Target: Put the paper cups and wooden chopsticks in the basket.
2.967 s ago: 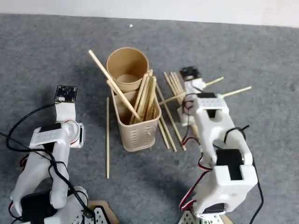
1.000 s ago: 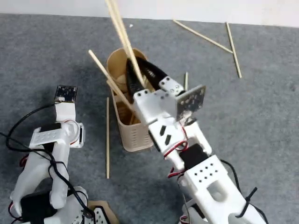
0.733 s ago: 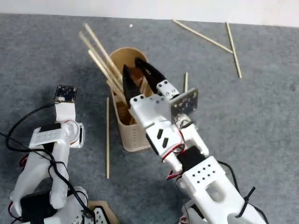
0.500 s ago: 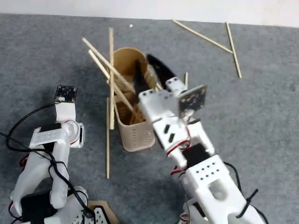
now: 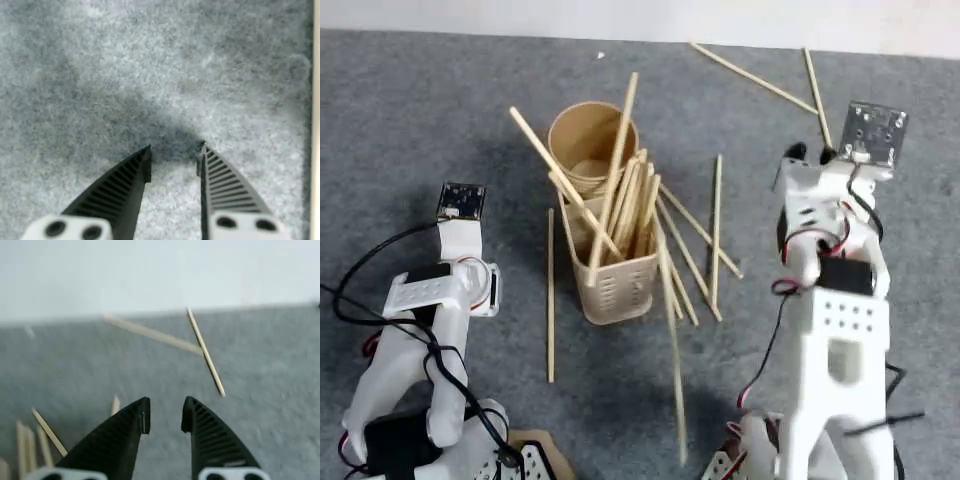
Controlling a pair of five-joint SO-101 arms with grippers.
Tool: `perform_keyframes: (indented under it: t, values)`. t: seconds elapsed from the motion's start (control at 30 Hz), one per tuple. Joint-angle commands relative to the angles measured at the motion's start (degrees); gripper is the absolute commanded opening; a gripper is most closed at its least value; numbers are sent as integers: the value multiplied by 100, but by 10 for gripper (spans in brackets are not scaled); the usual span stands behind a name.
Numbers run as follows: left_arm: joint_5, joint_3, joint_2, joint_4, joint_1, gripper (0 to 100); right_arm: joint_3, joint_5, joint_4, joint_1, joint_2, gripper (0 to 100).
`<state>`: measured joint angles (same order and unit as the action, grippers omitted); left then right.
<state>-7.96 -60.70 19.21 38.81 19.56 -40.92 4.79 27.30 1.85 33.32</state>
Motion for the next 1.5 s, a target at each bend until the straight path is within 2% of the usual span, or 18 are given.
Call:
perform_keyframes:
  t: [0.0,0.23,0.4,0.7,0.8,1.0,1.17,1.3,1.47]
  values:
    - [9,163,-13,-79,22,182,295,536,40,110,-1015,116]
    - [9,171,-13,-79,13,182,1086,1916,1103,-110,-2809,116]
    - [9,180,-13,-79,13,182,1288,2303,1121,-585,-3433,119]
    - [9,180,-13,-79,13,182,1279,2365,1121,-1305,-3582,120]
    - [9,189,-13,-79,13,182,1279,2602,1112,-1473,-3943,120]
    - [9,180,-13,-79,13,182,1543,2637,1138,-1262,-4998,120]
    - [9,180,-13,-79,13,182,1938,2637,1464,-1200,-5086,115]
    - [9,180,-13,-79,13,182,1930,2637,1464,-1121,-5059,0]
    - [9,180,-13,-79,13,182,1974,2523,1464,-716,-4848,6]
